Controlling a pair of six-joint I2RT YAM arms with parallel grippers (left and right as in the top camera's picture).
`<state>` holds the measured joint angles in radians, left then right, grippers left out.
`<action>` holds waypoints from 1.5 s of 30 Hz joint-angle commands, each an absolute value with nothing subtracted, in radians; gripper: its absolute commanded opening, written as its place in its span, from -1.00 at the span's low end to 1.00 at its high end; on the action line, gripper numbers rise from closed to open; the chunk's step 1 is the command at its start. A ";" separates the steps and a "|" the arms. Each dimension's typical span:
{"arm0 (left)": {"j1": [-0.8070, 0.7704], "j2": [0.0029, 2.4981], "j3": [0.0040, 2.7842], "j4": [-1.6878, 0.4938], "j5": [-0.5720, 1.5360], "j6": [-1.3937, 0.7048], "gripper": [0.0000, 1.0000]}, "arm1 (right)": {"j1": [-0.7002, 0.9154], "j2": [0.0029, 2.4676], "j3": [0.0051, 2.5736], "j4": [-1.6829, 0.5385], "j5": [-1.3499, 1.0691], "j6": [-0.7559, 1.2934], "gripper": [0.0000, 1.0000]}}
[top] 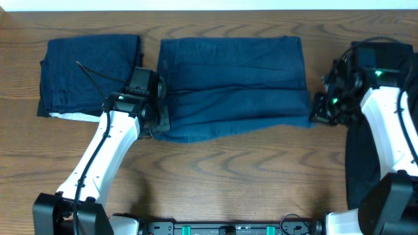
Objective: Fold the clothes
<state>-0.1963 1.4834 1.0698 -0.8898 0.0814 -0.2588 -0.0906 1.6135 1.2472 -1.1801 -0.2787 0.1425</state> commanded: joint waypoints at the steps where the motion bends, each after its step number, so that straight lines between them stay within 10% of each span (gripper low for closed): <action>1: -0.186 1.493 1.053 -0.932 0.067 -0.268 -0.85 | -0.098 1.622 1.148 -1.155 -0.236 0.165 -0.98; 13: -0.186 1.496 0.961 -0.936 0.067 -0.268 -0.80 | -0.098 1.622 0.961 -1.031 -0.237 0.224 -0.98; 18: -0.186 1.496 0.888 -0.934 0.067 -0.302 -0.50 | -0.098 1.622 0.961 -1.033 -0.237 0.224 -0.98; 22: -0.186 1.496 0.874 -0.933 0.067 -0.302 0.21 | -0.098 1.622 0.962 -1.056 -0.257 0.224 -0.94; 26: -0.186 1.496 0.892 -0.915 0.067 -0.301 0.34 | -0.098 1.622 1.018 -1.176 -0.288 0.201 -0.39; 35: -0.186 1.494 0.986 -0.869 0.067 -0.301 0.36 | -0.098 1.622 1.262 -1.351 -0.184 0.178 -0.21; 42: -0.186 1.497 0.986 -0.662 0.067 -0.302 -0.10 | -0.096 1.623 1.254 -1.096 -0.235 0.188 -0.98; 45: -0.186 1.505 0.985 -0.610 0.067 -0.302 -0.30 | -0.087 1.629 1.215 -0.987 -0.305 0.186 -0.98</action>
